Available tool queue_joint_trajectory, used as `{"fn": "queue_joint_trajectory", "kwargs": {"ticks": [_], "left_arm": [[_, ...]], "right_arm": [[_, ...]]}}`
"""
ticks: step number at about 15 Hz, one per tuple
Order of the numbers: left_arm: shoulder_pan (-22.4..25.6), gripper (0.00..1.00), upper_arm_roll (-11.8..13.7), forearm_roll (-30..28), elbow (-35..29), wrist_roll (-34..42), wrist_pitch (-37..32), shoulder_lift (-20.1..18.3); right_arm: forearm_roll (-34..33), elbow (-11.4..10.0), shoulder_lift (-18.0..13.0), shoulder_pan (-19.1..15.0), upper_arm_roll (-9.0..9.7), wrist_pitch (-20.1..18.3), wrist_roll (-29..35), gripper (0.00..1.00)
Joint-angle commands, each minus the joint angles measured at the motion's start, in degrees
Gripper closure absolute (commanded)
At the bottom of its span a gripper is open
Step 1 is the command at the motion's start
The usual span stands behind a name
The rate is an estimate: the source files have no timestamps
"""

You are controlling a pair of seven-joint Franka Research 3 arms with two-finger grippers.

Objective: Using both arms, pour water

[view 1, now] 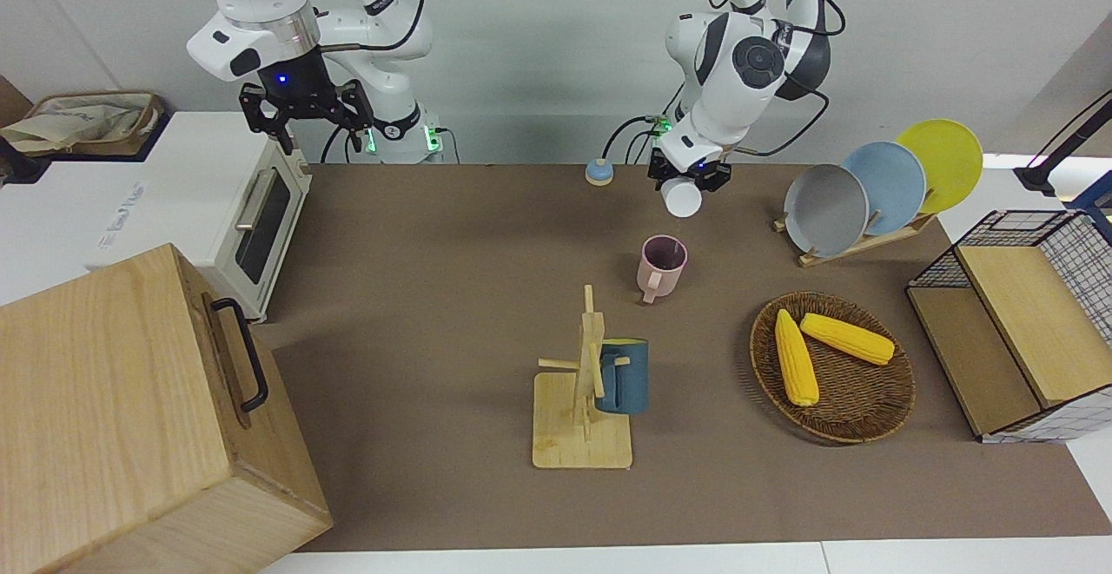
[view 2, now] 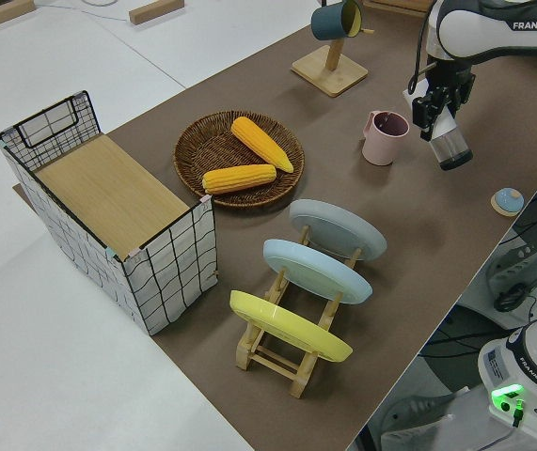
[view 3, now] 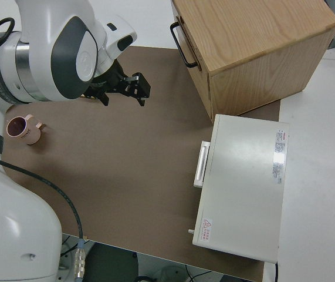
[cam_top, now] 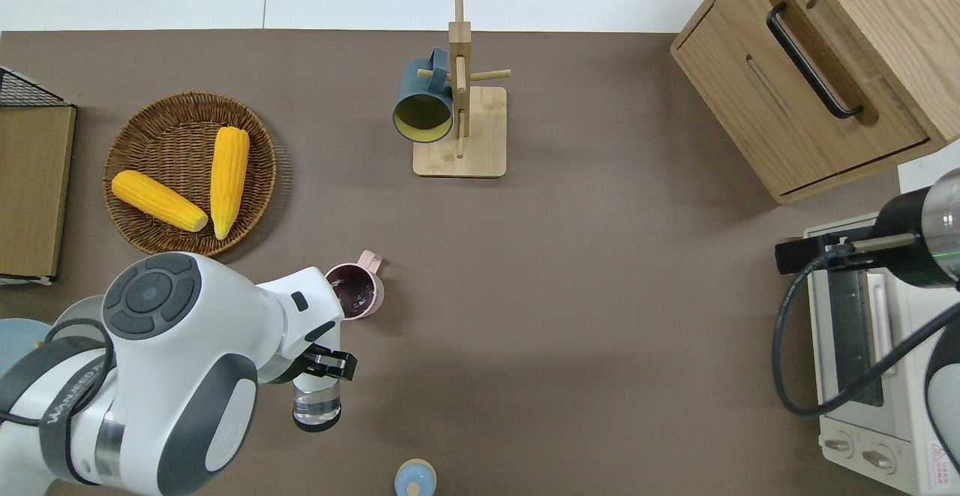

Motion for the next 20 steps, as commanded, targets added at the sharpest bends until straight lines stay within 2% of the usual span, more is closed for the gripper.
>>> {"fn": "queue_joint_trajectory", "kwargs": {"ticks": [1,14,17,20], "left_arm": [[-0.28,1.0,-0.24,1.33,2.76,-1.3,-2.21,0.91],[-0.9,1.0,-0.59,3.27,2.94,-0.94,-3.17,1.7],[-0.72,1.0,-0.51,2.39,1.8,-1.03,-1.07,-0.67],[-0.81,1.0,-0.5,1.16,-3.55,-1.03,4.54,-4.97]], "right_arm": [[0.68,0.51,0.28,-0.16,0.04,0.13,-0.65,0.009],[0.68,0.51,0.28,-0.16,0.04,0.13,-0.65,0.011],[0.68,0.51,0.28,-0.24,0.04,0.13,-0.65,0.009],[0.68,0.51,0.28,-0.16,0.04,0.13,-0.65,0.009]]}}
